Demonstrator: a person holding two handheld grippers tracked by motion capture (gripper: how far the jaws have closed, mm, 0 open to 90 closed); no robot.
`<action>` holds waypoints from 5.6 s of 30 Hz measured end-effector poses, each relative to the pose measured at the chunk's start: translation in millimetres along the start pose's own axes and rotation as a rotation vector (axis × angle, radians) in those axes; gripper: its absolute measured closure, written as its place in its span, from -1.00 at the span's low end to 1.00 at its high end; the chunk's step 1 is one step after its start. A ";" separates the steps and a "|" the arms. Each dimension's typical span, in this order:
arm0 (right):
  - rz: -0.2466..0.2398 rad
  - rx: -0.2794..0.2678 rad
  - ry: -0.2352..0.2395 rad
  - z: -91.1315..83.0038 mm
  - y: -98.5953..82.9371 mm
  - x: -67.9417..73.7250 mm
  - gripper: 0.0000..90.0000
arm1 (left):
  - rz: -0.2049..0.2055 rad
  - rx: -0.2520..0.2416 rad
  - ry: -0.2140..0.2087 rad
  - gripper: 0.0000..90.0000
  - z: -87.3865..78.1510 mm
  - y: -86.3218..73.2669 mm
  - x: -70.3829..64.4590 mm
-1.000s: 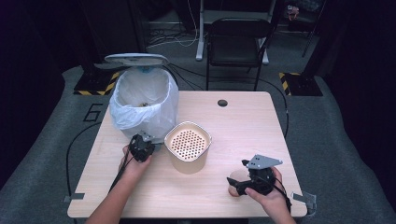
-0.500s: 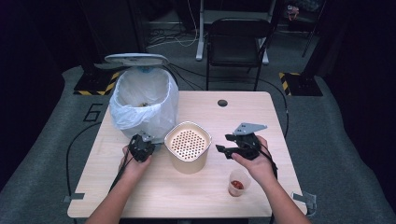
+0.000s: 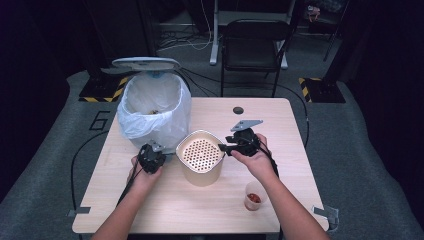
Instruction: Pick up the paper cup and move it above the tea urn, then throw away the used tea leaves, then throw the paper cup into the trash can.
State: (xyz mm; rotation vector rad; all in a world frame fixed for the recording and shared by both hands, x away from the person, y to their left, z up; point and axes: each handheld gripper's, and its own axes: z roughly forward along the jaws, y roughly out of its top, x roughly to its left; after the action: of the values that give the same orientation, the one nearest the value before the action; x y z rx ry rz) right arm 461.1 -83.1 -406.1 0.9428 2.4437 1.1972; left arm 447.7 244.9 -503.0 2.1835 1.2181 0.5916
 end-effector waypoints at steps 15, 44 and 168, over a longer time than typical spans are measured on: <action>0.002 0.044 -0.004 15.5 5.2 -1.0 0.72 | 0.001 -0.003 0.003 1.00 0.2 -0.1 -0.3; 0.035 -0.031 -0.055 -50.0 -28.7 -37.8 0.10 | 0.002 0.000 0.000 1.00 0.0 0.1 0.0; -0.153 -0.081 -0.221 -45.8 -6.2 -66.9 -0.24 | 0.009 -0.001 0.005 1.00 -0.3 -0.3 -1.0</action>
State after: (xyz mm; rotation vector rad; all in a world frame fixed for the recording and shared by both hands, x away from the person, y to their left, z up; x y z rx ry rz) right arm 486.6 -157.4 -385.5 0.8032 2.2325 1.0698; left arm 446.8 244.3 -503.1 2.1896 1.2111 0.6020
